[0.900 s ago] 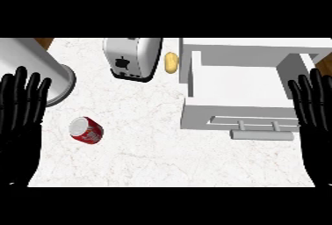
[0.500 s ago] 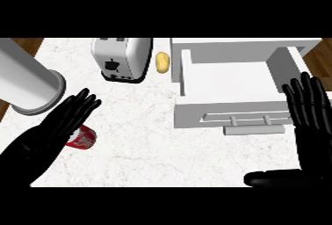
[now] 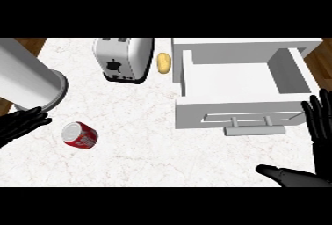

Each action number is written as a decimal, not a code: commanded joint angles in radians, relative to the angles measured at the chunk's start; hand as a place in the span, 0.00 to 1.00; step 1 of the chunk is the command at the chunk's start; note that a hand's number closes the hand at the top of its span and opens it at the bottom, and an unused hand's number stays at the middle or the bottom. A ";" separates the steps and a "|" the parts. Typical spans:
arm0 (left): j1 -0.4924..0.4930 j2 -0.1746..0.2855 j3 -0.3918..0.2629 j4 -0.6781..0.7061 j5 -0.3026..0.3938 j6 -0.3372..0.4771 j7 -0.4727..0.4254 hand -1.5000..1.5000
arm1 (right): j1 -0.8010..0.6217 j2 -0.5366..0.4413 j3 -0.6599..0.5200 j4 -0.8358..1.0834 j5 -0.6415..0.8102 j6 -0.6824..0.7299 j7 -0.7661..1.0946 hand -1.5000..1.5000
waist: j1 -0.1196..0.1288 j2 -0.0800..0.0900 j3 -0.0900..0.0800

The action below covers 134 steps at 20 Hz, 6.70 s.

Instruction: Pick up the can, place it into the drawer and close the drawer

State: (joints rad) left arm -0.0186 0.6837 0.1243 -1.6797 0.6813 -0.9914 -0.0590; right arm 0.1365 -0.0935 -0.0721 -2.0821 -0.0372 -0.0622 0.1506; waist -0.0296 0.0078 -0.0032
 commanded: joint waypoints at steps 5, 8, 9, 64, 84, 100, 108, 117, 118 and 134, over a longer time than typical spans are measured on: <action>-0.126 0.209 0.106 0.379 0.152 -0.342 -0.046 0.00 | 0.124 -0.044 -0.116 -0.025 -0.135 0.098 -0.060 0.00 | -0.004 -0.004 0.002; -0.140 0.199 0.099 0.423 0.153 -0.381 -0.029 0.00 | 0.135 -0.060 -0.145 -0.072 -0.162 0.103 -0.013 0.00 | 0.003 -0.005 0.001; -0.190 0.219 0.076 0.484 0.185 -0.368 -0.002 0.00 | 0.146 -0.072 -0.172 -0.016 -0.192 0.143 -0.069 0.00 | -0.009 -0.002 0.002; -0.379 -0.224 0.084 0.926 -0.670 -0.162 -0.267 0.00 | 0.319 -0.033 -0.535 -0.051 -0.438 0.506 -0.094 0.00 | -0.009 0.002 -0.001; -0.416 -0.223 -0.095 1.183 -0.825 -0.059 -0.551 0.00 | 0.291 -0.016 -0.531 -0.065 -0.441 0.501 -0.050 0.00 | -0.016 0.010 -0.003; -0.460 -0.340 -0.168 1.201 -0.728 -0.148 -0.492 1.00 | 0.341 -0.004 -0.547 -0.135 -0.483 0.510 0.008 0.00 | 0.000 0.000 -0.001; -0.461 -0.413 -0.045 1.173 -0.535 0.047 -0.392 1.00 | 0.355 0.003 -0.571 -0.151 -0.507 0.504 0.018 0.00 | 0.022 -0.008 0.002; -0.480 -0.634 0.163 1.020 -0.381 0.745 -0.339 1.00 | 0.422 0.051 -0.593 -0.223 -0.514 0.496 0.032 0.00 | 0.041 -0.025 0.006; -0.477 -0.601 0.161 0.958 -0.383 0.770 -0.304 1.00 | 0.412 0.078 -0.567 -0.207 -0.473 0.514 0.007 0.00 | 0.050 -0.023 0.007; -0.569 -0.683 -0.115 0.303 -0.440 1.237 0.194 1.00 | 0.353 0.062 -0.599 -0.251 -0.534 0.483 0.111 0.00 | 0.027 -0.011 0.003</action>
State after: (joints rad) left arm -0.5158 0.0072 0.0467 -1.2976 0.2744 0.1511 0.0204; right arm 0.5117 -0.0296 -0.6787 -2.2984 -0.5647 0.4486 0.2139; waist 0.0019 -0.0059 0.0009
